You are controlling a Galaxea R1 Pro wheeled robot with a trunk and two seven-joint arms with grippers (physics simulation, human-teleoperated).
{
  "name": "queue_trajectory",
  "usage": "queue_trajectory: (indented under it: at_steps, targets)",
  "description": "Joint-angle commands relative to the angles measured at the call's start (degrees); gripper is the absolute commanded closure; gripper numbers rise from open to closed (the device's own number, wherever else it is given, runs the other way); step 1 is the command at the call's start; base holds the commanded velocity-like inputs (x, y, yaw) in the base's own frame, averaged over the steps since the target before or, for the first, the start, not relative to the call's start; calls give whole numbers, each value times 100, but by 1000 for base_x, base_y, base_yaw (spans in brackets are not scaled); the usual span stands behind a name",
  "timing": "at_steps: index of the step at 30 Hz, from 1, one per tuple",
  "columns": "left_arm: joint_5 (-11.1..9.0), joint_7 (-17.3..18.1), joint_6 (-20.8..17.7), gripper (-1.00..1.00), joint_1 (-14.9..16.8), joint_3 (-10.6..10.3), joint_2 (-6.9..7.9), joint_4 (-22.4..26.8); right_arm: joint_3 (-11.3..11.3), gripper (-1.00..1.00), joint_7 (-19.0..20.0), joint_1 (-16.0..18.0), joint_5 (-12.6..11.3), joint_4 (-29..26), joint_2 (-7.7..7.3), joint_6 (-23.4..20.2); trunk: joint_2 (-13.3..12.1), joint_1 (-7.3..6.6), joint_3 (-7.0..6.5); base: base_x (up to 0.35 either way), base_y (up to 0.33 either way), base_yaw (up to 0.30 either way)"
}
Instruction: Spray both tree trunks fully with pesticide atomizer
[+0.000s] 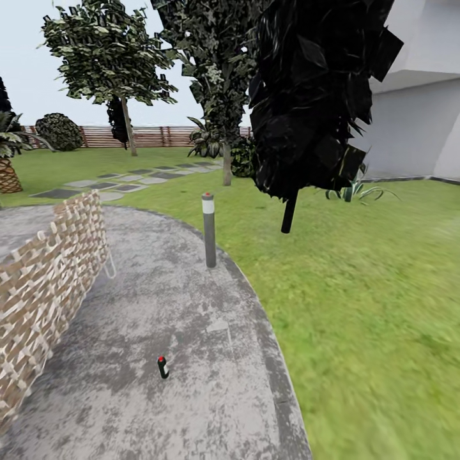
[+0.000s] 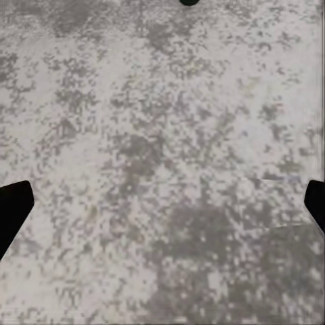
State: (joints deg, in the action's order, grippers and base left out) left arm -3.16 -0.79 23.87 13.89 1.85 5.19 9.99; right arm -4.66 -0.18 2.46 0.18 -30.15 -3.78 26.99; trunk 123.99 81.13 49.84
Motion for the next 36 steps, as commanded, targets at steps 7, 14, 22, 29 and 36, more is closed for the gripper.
queue_trajectory:
  at_steps: [7,14,22,29,36]
  targets:
    - [0,0,4,-100,0,0,0,3,8,-100,0,0,0,-16,11,7,0,0,0,324,63,0]
    - [0,0,4,-100,0,0,0,0,0,-100,1,0,0,-13,18,8,0,0,0,289,177,0]
    - [0,0,4,-100,0,0,0,-5,1,-100,1,0,0,-9,18,7,0,0,0,222,199,31]
    - [0,0,4,-100,0,0,0,-6,1,-100,0,0,0,-9,25,7,0,0,0,231,165,234]
    - [0,0,4,-100,0,0,0,-6,0,-100,0,0,0,-9,26,6,0,0,3,237,134,160]
